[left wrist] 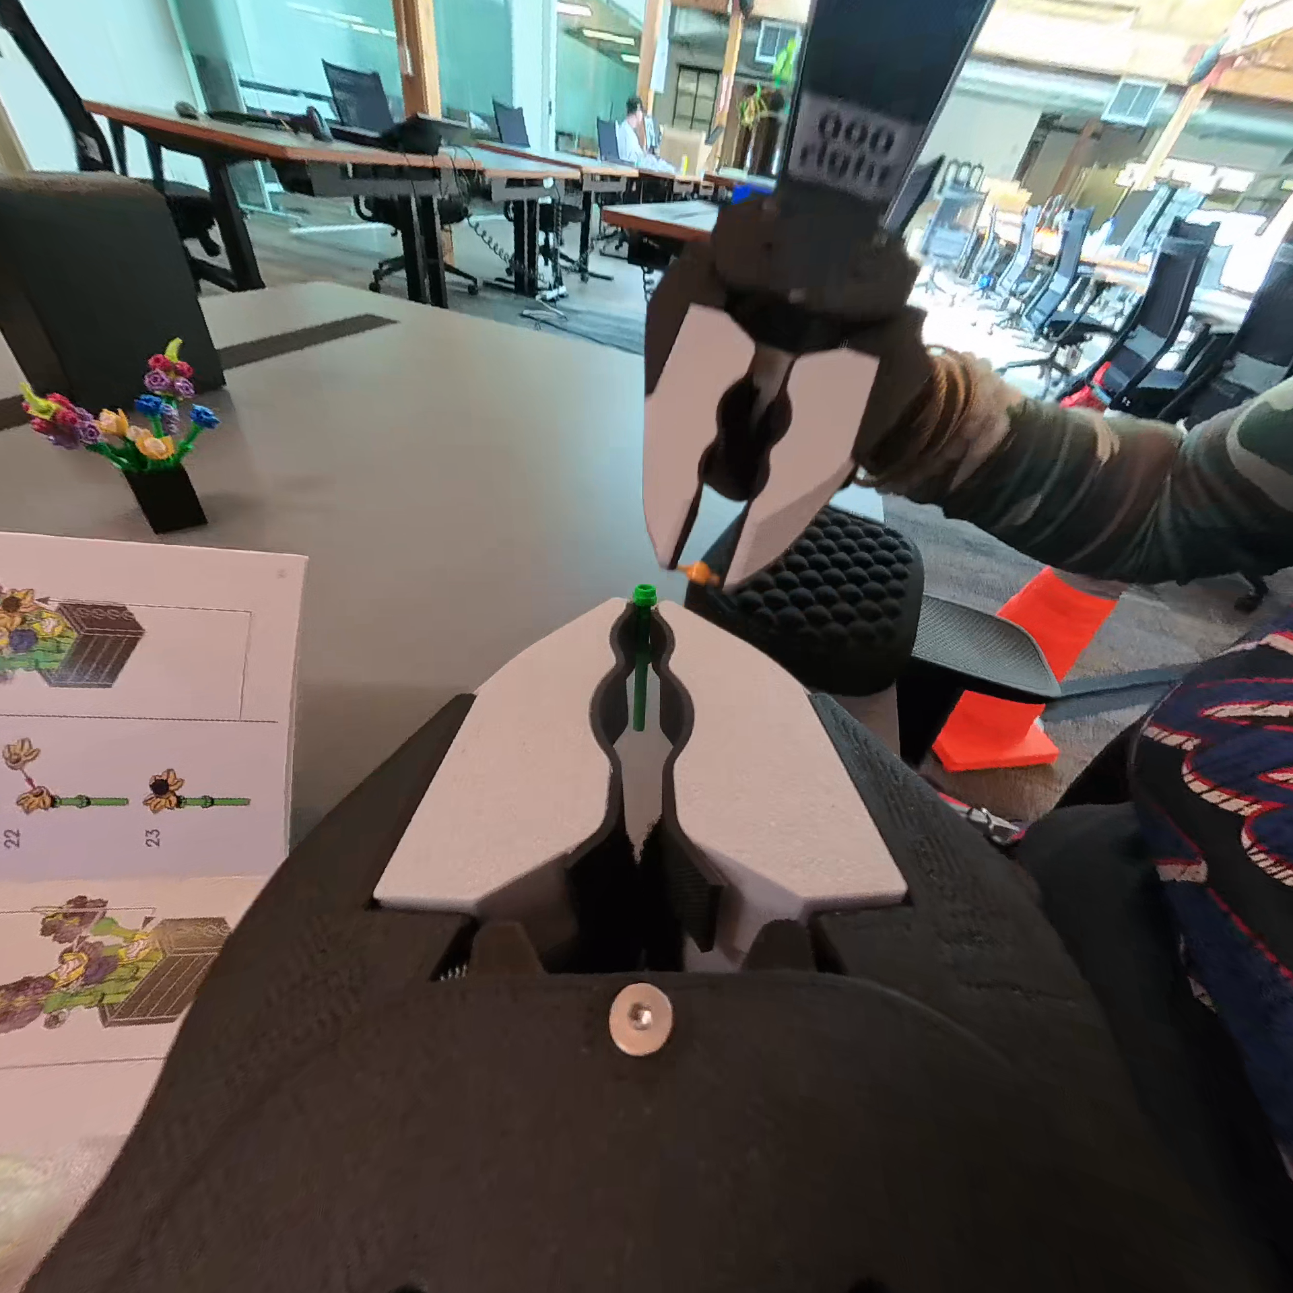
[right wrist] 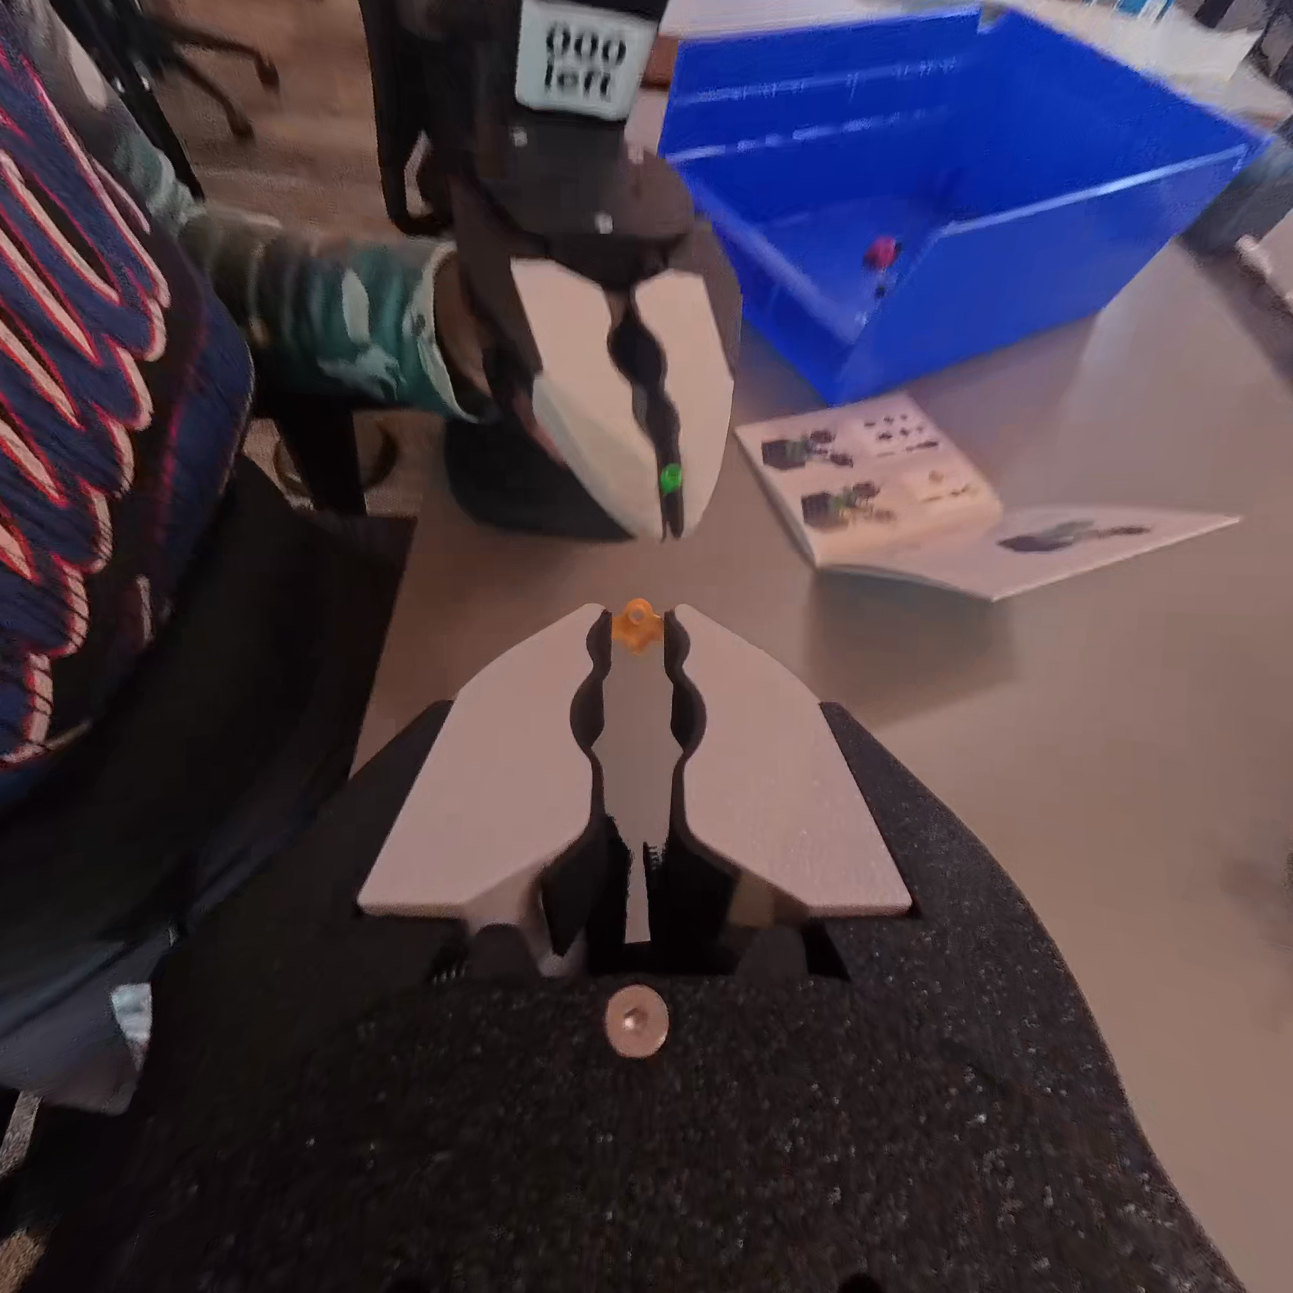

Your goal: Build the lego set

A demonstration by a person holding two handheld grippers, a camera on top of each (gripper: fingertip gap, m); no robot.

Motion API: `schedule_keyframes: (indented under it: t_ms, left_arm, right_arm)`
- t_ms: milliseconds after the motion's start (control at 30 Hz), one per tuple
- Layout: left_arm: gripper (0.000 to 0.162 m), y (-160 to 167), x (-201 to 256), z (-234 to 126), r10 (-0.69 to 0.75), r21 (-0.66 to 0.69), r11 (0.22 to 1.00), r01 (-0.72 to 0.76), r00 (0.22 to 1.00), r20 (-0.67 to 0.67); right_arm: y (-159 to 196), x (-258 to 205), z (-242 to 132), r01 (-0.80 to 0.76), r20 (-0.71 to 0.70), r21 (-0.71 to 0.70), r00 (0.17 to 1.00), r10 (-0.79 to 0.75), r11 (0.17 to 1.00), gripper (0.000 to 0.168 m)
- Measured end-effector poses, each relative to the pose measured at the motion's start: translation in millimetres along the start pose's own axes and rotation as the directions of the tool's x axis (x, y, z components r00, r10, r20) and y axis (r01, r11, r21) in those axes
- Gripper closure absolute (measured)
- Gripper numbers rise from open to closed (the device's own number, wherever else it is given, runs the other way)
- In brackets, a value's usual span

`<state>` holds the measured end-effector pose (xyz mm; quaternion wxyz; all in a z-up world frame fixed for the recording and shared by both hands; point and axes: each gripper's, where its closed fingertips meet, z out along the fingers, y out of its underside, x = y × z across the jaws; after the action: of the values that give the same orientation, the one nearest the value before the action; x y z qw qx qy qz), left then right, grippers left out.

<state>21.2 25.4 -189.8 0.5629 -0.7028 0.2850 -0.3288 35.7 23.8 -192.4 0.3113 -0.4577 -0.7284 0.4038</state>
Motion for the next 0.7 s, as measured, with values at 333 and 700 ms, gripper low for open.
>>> schedule_keyframes:
  t_ms: [333, 700]
  left_arm:
    - [0.159, 28.4, 10.5, 16.9, 0.219, -0.215, 0.954, -0.208, 0.975, 0.03]
    - [0.159, 34.3, 16.3, 18.5, 0.251, -0.242, 0.939, -0.246, 0.968, -0.012]
  right_arm:
    - [-2.7, -7.3, 8.2, 0.029, -0.029, -0.09, 0.999, -0.032, 0.996, 0.154]
    - [8.5, -11.1, 14.7, 0.106, 0.001, -0.163, 0.994, -0.108, 0.981, 0.154]
